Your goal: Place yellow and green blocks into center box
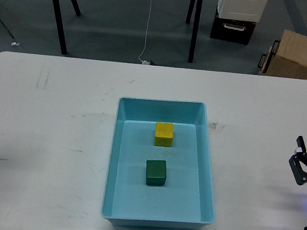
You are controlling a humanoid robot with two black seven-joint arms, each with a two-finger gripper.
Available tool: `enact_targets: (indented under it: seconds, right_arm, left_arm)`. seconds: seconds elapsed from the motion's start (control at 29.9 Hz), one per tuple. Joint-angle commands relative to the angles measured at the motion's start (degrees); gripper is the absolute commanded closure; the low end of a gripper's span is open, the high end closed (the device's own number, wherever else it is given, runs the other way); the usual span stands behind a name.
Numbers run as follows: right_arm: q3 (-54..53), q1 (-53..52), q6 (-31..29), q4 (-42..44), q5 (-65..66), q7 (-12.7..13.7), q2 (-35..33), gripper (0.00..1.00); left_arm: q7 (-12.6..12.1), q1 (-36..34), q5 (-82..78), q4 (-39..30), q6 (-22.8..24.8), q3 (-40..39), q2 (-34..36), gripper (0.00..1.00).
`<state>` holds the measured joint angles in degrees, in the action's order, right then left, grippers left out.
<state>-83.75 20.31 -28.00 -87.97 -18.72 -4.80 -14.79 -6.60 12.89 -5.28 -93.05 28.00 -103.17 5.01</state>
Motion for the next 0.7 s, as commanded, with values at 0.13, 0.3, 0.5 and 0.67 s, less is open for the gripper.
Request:
enact_targets:
  seconds: [0.13,0.3,0.5,0.67]
  right_arm:
    - [2.3,2.7,0.0,-5.0,1.0,0.1,6.1,0.0]
    - [4.7,3.2,0.0,-5.0,1.9,0.1,6.0,0.0]
    - [7.2,4.4,0.0,-5.9,3.6,0.1,6.4,0.0]
    - [7.0,5.8,0.0,-6.4,3.8,0.1,6.4,0.0]
  left_arm:
    - [-0.9,10.0,5.7,-2.7,0.0,0.9,-5.0,0.05]
    - [-0.9,13.0,5.8,-4.8,0.0,5.6,-5.0,0.04]
    - [-0.8,16.6,5.7,-6.9,0.0,13.2,-5.0,0.01]
    - [-0.8,16.1,5.7,-6.9,0.0,13.7,-5.0,0.01]
